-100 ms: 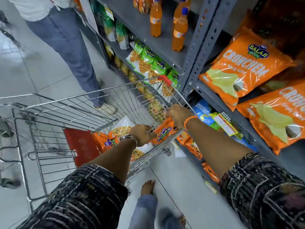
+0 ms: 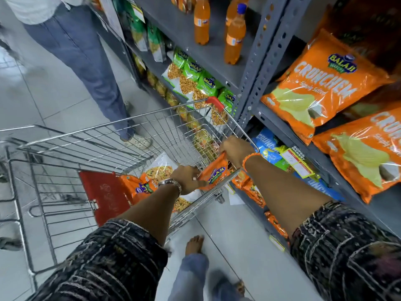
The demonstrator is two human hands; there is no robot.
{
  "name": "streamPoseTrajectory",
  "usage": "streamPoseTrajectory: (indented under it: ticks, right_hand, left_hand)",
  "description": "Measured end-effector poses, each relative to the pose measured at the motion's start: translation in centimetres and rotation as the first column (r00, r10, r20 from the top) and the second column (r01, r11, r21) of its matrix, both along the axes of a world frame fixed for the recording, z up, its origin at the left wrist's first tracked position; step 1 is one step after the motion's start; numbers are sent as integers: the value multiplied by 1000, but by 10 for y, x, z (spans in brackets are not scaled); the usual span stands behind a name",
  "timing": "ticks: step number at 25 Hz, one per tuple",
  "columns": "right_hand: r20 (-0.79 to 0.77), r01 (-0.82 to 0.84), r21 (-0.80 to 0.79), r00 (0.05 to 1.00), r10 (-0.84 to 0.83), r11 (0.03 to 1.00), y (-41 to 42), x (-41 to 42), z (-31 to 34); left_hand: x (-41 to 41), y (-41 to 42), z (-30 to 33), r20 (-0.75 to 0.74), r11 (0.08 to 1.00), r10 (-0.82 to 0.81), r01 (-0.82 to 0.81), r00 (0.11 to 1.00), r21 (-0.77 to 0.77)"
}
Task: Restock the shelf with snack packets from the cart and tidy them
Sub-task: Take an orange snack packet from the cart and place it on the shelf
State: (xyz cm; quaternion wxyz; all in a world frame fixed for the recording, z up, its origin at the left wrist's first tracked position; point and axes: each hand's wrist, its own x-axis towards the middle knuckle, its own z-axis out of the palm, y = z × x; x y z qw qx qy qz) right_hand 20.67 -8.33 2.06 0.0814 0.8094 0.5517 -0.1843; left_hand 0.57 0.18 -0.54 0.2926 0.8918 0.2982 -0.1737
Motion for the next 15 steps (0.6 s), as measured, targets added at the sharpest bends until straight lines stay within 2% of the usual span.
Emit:
streamPoseTrajectory:
  ticks: [2,4,7,9,11,13,15]
  right_hand:
    - [-6,9,-16,1000,-9,1000,1,1,-3]
    - [-25,9,39,1000,-8,999,2,4,-10]
    - [-83,5,142,997,7,990,-3,5,-9]
    - [-130,57,209,991,-30,976,-9,3,3]
    - [-177,115,325,983,-59,939,-15,-2,24]
    - [-304,258,451,944,-125,854,-24,-6,50]
    - [-398,378,563,903,-160,735,-34,-12,76]
  left_hand:
    - [-1,0,-8,-9,998,-43,44,999,53]
    - [0,5,-13,92,994,-30,20,995,106]
    - [-6,20,-10,273,983,66,-110,960,148]
    - [-13,32,-3,373,966,225,-257,900,39]
    - [-21,42,10,443,912,409,-376,798,-164]
    - [-24,44,33,479,822,569,-449,668,-351]
    - [-18,41,67,535,764,645,-442,546,-470]
